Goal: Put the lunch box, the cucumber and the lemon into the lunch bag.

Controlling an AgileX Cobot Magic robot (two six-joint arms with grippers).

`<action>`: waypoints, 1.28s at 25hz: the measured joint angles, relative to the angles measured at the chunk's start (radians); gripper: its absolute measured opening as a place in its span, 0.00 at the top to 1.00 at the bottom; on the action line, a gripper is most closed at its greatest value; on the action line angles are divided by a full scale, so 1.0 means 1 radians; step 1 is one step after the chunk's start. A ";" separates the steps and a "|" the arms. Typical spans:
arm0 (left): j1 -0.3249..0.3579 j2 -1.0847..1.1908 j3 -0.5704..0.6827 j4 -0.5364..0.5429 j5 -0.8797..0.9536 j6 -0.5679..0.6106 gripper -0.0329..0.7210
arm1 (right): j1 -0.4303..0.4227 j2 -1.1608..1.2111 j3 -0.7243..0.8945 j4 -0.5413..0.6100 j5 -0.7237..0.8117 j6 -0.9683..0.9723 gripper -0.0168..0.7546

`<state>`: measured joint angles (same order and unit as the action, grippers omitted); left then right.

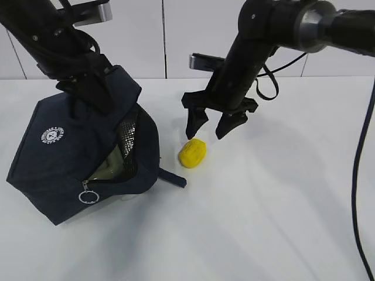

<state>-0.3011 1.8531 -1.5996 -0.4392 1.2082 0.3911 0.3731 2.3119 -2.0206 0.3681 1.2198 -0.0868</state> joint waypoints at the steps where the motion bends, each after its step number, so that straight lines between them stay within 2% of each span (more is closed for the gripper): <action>1: 0.000 0.000 0.000 0.000 0.000 0.000 0.94 | 0.009 0.010 0.000 -0.012 0.000 0.012 0.23; 14: 0.000 0.000 0.000 0.000 0.002 0.000 0.94 | 0.030 0.083 0.000 -0.037 -0.082 0.087 0.23; 28: 0.000 0.000 0.000 0.016 0.003 0.000 0.94 | 0.032 0.117 0.000 0.042 -0.103 0.087 0.24; 30: 0.000 0.000 0.000 0.018 0.003 0.000 0.94 | 0.032 0.117 0.000 0.042 -0.104 0.087 0.27; 32: 0.000 0.000 0.000 0.020 0.003 0.000 0.94 | 0.032 0.117 0.000 0.042 -0.104 0.087 0.36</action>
<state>-0.3011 1.8531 -1.5996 -0.4194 1.2113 0.3911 0.4053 2.4292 -2.0206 0.4105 1.1155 0.0000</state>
